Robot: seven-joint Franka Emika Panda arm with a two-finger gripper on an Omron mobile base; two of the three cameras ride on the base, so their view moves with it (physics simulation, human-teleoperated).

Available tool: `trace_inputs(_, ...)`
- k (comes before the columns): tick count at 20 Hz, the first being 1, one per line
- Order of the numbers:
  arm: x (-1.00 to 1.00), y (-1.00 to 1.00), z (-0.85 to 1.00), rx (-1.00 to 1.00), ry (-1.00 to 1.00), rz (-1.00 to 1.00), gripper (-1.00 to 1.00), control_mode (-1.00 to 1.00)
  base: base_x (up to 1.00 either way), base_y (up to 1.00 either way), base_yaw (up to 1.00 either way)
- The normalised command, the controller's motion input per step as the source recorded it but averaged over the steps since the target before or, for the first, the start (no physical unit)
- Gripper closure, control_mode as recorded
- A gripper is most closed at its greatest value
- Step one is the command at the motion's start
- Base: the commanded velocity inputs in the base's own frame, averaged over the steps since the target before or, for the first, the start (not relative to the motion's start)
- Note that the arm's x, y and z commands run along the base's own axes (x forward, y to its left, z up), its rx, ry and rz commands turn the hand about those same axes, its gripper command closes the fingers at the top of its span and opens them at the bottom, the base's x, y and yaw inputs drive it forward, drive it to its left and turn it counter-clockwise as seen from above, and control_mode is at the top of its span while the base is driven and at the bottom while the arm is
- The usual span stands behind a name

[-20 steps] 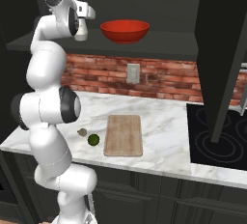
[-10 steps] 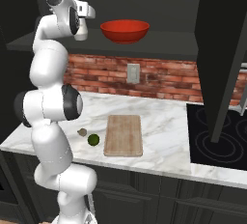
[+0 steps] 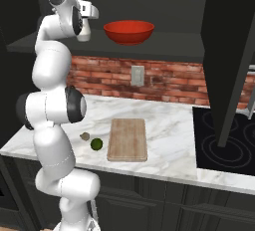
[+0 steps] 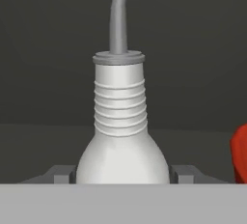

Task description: Open the cabinet. Place the bowl and condiment on the counter. Then place the lime and garlic on the cutting board.

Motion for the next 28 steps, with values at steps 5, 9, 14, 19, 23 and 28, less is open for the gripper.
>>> trace_inputs(5,-0.02,0.0,-0.01,0.0,0.0,0.0,1.0,-1.0,0.0,0.0,0.0)
trace_inputs(9,-0.26,0.0,0.01,0.0,0.0,0.0,1.0,-1.0,0.0,0.0,0.0)
trace_inputs(14,-0.63,0.0,0.12,0.0,0.0,0.0,1.0,-1.0,0.0,0.0,0.0)
trace_inputs(19,-0.93,-0.01,0.05,0.0,0.0,0.0,1.0,-1.0,0.0,0.0,0.0)
trace_inputs(23,-1.0,-0.08,0.0,0.0,0.0,0.0,1.0,-1.0,0.0,0.0,0.0)
trace_inputs(28,-1.0,-0.15,0.0,0.0,0.0,0.0,1.0,-1.0,0.0,0.0,0.0)
